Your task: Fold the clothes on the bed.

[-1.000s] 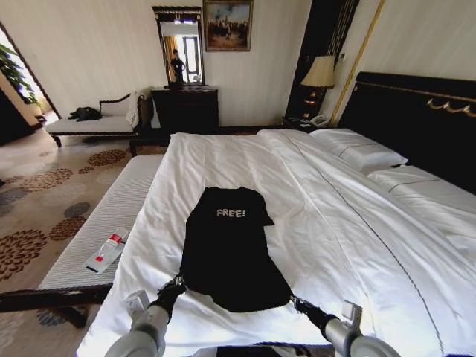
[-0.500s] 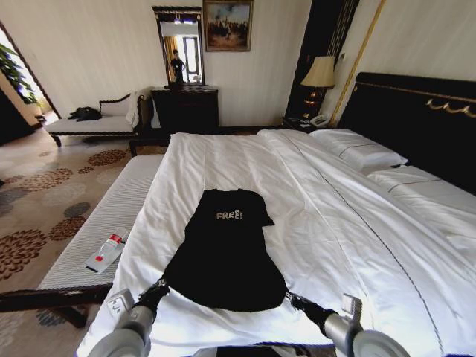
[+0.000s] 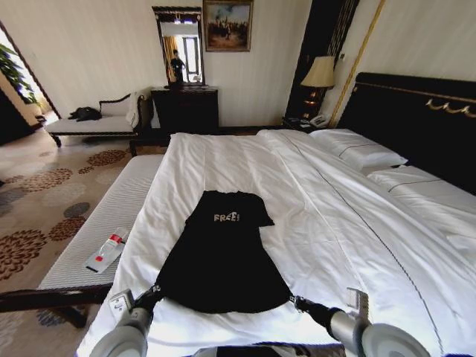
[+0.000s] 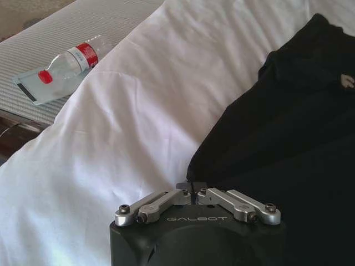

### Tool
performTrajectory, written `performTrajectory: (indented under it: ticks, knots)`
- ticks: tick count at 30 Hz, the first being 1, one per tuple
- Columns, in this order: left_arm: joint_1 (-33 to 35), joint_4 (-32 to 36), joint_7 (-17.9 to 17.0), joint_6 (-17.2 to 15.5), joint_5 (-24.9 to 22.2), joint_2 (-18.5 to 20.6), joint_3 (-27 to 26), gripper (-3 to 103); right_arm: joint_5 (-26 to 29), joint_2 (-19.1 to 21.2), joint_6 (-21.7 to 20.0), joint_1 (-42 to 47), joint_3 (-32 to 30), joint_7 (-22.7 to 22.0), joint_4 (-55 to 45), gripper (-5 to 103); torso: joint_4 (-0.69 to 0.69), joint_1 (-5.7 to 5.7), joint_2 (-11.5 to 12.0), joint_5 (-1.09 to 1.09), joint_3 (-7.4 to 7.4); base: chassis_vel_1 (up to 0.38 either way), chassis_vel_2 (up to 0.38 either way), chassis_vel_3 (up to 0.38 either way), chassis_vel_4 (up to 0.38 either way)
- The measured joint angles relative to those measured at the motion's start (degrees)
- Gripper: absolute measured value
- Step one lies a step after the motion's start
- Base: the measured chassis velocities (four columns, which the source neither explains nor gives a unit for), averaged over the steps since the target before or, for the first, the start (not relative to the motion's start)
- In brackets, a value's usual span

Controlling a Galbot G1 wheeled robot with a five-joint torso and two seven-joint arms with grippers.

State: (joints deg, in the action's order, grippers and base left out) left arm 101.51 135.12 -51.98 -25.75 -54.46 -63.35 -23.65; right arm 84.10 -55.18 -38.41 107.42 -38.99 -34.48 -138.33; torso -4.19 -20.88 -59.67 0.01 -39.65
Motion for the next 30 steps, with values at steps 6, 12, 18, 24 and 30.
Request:
performTrajectory:
  ticks: [6,12,18,24,30]
  knots:
    - [-7.6,-8.5,2.5,3.4,2.5,-3.3,2.3,0,-2.1,-0.9,1.9,-5.6,5.2,0.0,5.3,0,0.0,0.0,0.0,0.0,-0.01,0.0,0.0,0.0,0.0]
    - [-10.7,-10.8,4.3,4.5,2.5,-4.7,3.5,1,-3.7,-1.3,2.9,-7.1,6.4,1.5,7.2,0,-0.01,-0.01,0.0,-0.01,-0.01,0.0,0.0,0.0,0.0]
    - [-6.1,-6.9,9.1,3.0,2.5,-3.0,2.5,27,-4.1,-1.1,3.0,-6.5,6.1,2.3,7.4,0,0.0,0.0,0.0,-0.01,0.0,0.0,0.0,0.0,0.0]
    - [-0.4,-2.8,14.7,2.8,4.3,-0.3,-0.1,43,-5.0,-1.2,3.0,-5.7,5.9,3.3,7.7,0,0.0,0.0,0.0,-0.01,0.0,0.0,0.0,0.0,0.0]
    - [4.2,0.4,18.8,3.6,6.3,0.7,-1.5,66,-5.8,-1.6,3.1,-4.9,5.9,4.3,7.8,0,0.0,0.0,0.0,-0.01,0.0,0.0,0.0,0.0,0.0]
